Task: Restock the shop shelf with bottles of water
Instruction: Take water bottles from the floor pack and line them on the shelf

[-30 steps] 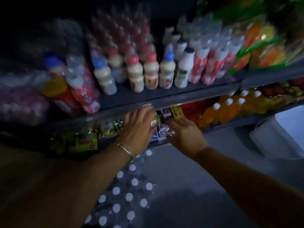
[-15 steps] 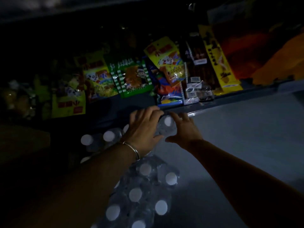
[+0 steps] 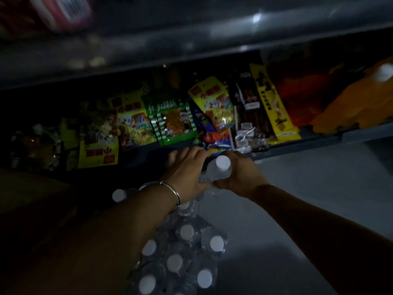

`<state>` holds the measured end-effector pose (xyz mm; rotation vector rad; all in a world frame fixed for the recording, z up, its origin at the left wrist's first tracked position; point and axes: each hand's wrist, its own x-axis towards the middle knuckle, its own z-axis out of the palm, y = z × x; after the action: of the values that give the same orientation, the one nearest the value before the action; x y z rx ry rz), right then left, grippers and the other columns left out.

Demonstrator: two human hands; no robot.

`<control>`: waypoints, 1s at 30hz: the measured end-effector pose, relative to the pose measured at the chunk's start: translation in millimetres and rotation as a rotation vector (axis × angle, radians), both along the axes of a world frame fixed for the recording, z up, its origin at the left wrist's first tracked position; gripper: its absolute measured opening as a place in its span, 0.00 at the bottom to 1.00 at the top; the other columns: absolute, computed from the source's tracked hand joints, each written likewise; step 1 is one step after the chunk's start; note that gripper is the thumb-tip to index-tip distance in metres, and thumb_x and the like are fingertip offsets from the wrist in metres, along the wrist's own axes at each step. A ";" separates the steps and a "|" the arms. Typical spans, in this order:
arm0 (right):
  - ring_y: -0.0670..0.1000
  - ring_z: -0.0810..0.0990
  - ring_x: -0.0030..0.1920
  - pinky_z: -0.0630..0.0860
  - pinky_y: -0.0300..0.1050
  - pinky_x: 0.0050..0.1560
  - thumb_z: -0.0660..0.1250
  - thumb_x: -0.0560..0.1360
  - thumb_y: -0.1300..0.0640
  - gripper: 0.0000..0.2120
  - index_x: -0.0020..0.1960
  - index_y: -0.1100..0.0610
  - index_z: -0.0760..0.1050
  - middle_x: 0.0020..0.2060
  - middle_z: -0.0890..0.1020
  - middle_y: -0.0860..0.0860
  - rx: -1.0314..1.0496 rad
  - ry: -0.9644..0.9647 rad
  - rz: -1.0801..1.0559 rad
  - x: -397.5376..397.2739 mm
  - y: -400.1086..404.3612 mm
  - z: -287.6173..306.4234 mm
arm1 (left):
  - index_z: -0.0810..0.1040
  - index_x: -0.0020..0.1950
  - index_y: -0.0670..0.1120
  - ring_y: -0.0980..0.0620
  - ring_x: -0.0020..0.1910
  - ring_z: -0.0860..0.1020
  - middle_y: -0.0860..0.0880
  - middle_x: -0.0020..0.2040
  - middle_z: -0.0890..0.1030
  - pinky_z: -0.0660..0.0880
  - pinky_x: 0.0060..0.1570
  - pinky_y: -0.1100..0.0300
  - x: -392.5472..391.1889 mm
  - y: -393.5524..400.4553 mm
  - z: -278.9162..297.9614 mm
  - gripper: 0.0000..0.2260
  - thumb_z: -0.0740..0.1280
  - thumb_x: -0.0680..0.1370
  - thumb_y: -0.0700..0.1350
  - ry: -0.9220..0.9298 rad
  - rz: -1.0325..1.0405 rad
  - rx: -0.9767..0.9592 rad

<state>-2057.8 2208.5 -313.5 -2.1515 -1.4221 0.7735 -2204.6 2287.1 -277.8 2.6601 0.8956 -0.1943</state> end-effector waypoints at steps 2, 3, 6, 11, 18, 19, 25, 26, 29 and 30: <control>0.56 0.77 0.54 0.73 0.45 0.51 0.79 0.61 0.54 0.30 0.60 0.57 0.73 0.55 0.78 0.55 0.013 0.040 0.054 6.6 -3.6 46.1 | 0.59 0.71 0.53 0.50 0.69 0.60 0.52 0.69 0.62 0.54 0.64 0.54 6.6 -0.7 38.1 0.31 0.68 0.72 0.57 0.041 -0.017 -0.057; 0.56 0.78 0.53 0.75 0.47 0.52 0.80 0.61 0.54 0.30 0.58 0.57 0.73 0.54 0.79 0.54 0.001 0.060 0.076 9.0 -5.4 73.1 | 0.60 0.70 0.53 0.50 0.68 0.60 0.52 0.68 0.63 0.55 0.63 0.54 10.2 -1.0 61.3 0.31 0.69 0.71 0.57 0.048 -0.023 -0.080; 0.54 0.80 0.51 0.78 0.52 0.52 0.79 0.58 0.52 0.31 0.58 0.56 0.74 0.51 0.81 0.52 0.049 0.117 0.126 18.1 -11.0 164.0 | 0.65 0.67 0.49 0.52 0.62 0.67 0.52 0.61 0.69 0.62 0.58 0.61 19.7 -0.1 141.7 0.33 0.74 0.67 0.57 -0.009 -0.020 -0.225; 0.48 0.78 0.46 0.70 0.29 0.43 0.77 0.65 0.54 0.21 0.55 0.58 0.76 0.47 0.81 0.52 0.156 0.082 0.205 26.5 -22.0 349.1 | 0.68 0.63 0.49 0.63 0.56 0.75 0.55 0.61 0.75 0.73 0.60 0.63 29.6 -0.3 304.7 0.30 0.78 0.66 0.42 -0.177 -0.032 -0.551; 0.33 0.79 0.43 0.74 0.29 0.45 0.76 0.67 0.65 0.19 0.55 0.56 0.75 0.47 0.81 0.44 0.379 0.171 0.241 34.5 -28.4 601.6 | 0.71 0.62 0.48 0.71 0.47 0.76 0.52 0.60 0.77 0.74 0.52 0.72 27.6 6.0 562.2 0.29 0.74 0.66 0.29 -0.347 -0.142 -0.580; 0.35 0.80 0.44 0.76 0.33 0.47 0.77 0.66 0.64 0.19 0.55 0.56 0.77 0.48 0.82 0.45 0.434 0.126 0.239 33.6 -27.8 635.0 | 0.72 0.61 0.48 0.68 0.48 0.77 0.50 0.59 0.78 0.76 0.53 0.67 25.0 7.0 595.2 0.28 0.74 0.66 0.29 -0.377 -0.130 -0.570; 0.45 0.83 0.43 0.79 0.41 0.46 0.76 0.66 0.64 0.10 0.47 0.57 0.82 0.41 0.85 0.50 0.676 0.163 0.226 20.5 -27.6 821.9 | 0.75 0.54 0.44 0.60 0.45 0.80 0.48 0.51 0.81 0.77 0.50 0.65 7.1 8.5 775.0 0.18 0.70 0.69 0.28 -0.584 -0.104 -0.524; 0.44 0.82 0.40 0.77 0.37 0.41 0.75 0.67 0.63 0.08 0.45 0.58 0.82 0.38 0.84 0.48 0.701 0.185 0.235 16.7 -27.7 851.1 | 0.76 0.55 0.42 0.57 0.47 0.81 0.47 0.52 0.81 0.77 0.52 0.64 2.1 6.7 802.9 0.18 0.71 0.69 0.29 -0.635 -0.100 -0.519; 0.49 0.84 0.40 0.79 0.43 0.39 0.77 0.65 0.52 0.15 0.45 0.61 0.81 0.38 0.85 0.53 0.776 0.136 0.234 6.3 -20.6 933.1 | 0.78 0.56 0.43 0.50 0.54 0.81 0.45 0.54 0.82 0.76 0.58 0.55 -13.4 3.5 878.4 0.17 0.74 0.67 0.40 -0.787 -0.087 -0.452; 0.52 0.84 0.41 0.80 0.49 0.43 0.77 0.63 0.49 0.20 0.45 0.64 0.80 0.39 0.84 0.55 0.803 0.119 0.232 2.6 -17.3 957.5 | 0.79 0.55 0.44 0.48 0.54 0.81 0.45 0.54 0.83 0.76 0.59 0.52 -17.7 3.5 900.1 0.19 0.74 0.65 0.44 -0.839 -0.078 -0.434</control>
<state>-2055.2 2191.2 644.0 -1.3273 -1.5777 0.3013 -2222.3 2290.6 622.3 2.0515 0.4033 0.5998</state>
